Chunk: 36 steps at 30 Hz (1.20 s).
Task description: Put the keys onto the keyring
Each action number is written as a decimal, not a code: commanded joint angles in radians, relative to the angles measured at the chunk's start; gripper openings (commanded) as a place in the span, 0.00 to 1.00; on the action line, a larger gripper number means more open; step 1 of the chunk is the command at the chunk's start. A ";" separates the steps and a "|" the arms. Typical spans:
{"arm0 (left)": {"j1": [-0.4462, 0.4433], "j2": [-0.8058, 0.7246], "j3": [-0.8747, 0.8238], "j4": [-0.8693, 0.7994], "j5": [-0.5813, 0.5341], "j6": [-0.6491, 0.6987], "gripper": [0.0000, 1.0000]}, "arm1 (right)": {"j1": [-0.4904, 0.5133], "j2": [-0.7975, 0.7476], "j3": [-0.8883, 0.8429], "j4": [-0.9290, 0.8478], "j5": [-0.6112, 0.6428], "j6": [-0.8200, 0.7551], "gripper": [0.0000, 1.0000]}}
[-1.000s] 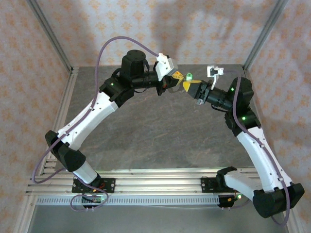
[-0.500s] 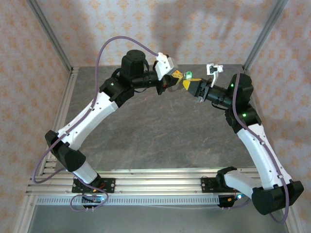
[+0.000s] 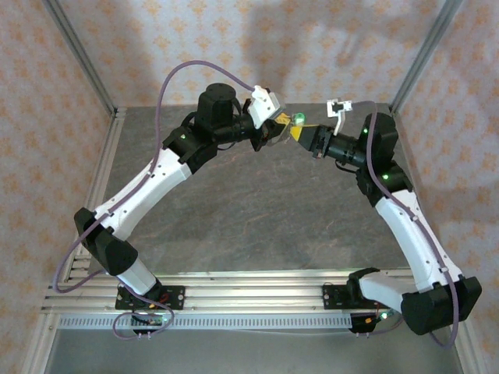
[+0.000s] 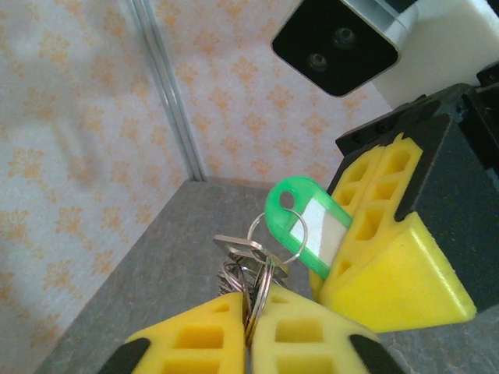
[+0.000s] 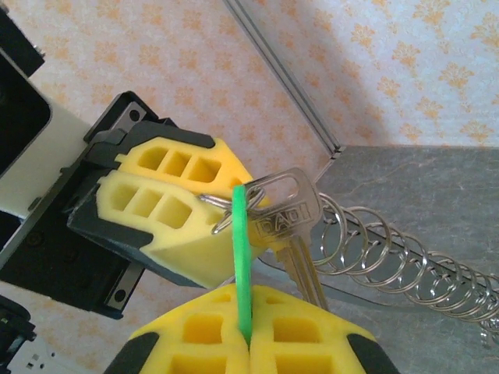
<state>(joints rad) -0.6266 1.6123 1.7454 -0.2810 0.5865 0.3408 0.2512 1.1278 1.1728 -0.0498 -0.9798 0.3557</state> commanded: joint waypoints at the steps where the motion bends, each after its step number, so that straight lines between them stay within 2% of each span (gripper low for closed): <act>1: 0.022 0.019 -0.023 -0.003 -0.059 -0.021 0.29 | -0.027 0.025 0.063 0.086 0.041 0.038 0.00; 4: 0.033 0.017 -0.042 0.026 -0.057 -0.051 0.39 | -0.028 0.061 0.071 0.063 0.052 0.026 0.00; 7: 0.045 0.005 -0.065 0.051 -0.053 -0.076 0.43 | -0.033 0.113 0.058 0.060 0.052 0.020 0.00; 17: 0.069 -0.064 -0.169 0.109 -0.125 -0.141 0.45 | -0.080 0.268 0.011 0.133 0.067 0.034 0.00; 24: 0.080 -0.108 -0.256 0.158 -0.193 -0.210 0.45 | -0.087 0.498 0.147 0.179 0.038 0.043 0.00; 31: 0.087 -0.140 -0.314 0.191 -0.212 -0.250 0.45 | -0.090 0.673 0.272 0.166 -0.004 0.050 0.00; 34: 0.087 -0.146 -0.326 0.191 -0.216 -0.258 0.45 | -0.090 0.701 0.236 0.201 -0.011 0.077 0.00; 36: 0.087 -0.152 -0.334 0.196 -0.218 -0.266 0.45 | -0.089 0.705 0.160 0.285 -0.005 0.128 0.00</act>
<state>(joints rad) -0.5468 1.4979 1.4300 -0.1352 0.3908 0.1013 0.1665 1.8278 1.3861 0.1051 -0.9535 0.4271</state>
